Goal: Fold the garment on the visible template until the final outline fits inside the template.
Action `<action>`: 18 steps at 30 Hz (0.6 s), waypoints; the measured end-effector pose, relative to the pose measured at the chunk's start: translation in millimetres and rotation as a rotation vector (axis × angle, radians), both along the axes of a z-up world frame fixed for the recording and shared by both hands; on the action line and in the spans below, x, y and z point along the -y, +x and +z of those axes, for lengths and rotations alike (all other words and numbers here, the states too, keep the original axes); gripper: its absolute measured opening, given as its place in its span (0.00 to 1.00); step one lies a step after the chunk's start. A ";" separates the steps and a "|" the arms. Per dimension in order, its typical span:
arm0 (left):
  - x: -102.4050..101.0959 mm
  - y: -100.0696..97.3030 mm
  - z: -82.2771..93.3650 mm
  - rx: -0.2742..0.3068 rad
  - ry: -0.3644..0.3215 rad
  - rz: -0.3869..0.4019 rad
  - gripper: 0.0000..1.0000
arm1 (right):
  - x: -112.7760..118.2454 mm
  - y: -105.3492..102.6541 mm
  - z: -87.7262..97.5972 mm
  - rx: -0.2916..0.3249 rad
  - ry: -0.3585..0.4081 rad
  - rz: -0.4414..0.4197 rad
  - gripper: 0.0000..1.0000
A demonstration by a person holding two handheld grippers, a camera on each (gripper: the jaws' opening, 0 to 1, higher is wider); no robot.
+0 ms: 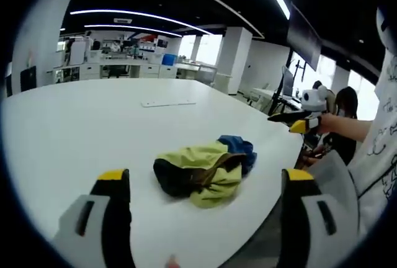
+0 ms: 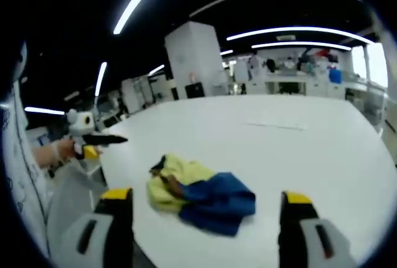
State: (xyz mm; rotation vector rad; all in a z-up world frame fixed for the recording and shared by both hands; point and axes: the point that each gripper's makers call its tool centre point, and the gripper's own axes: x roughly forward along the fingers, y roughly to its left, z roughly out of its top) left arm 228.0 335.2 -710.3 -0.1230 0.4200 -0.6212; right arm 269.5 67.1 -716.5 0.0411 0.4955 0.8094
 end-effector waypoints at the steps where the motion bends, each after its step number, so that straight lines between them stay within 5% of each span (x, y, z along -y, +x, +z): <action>1: 0.1 0.2 0.4 0.002 0.000 0.000 0.99 | 1.1 -0.7 -0.5 -0.002 0.001 0.000 0.99; 18: 4.9 -2.8 -2.1 0.001 -0.004 -0.008 0.99 | 9.8 -6.3 -3.2 -0.011 -0.002 -0.011 0.99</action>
